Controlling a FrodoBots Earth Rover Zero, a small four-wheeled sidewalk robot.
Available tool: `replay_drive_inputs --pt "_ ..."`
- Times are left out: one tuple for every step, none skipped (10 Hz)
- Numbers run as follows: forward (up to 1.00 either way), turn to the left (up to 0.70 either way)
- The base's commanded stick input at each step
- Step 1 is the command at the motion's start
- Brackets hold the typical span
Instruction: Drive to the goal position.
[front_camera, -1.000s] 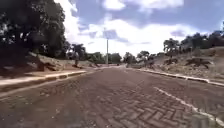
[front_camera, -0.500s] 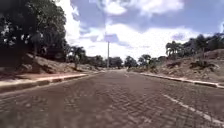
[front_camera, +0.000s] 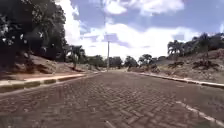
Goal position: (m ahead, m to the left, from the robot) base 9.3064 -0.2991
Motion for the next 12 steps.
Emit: replay_drive_inputs --pt "1.00 0.00" --pt "1.00 0.00" --pt "1.00 0.00" --pt "1.00 0.00" --pt "1.00 0.00" --pt "1.00 0.00" --pt "1.00 0.00" --pt "1.00 0.00" --pt "1.00 0.00" --pt "1.00 0.00" --pt "1.00 0.00" --pt "1.00 0.00"
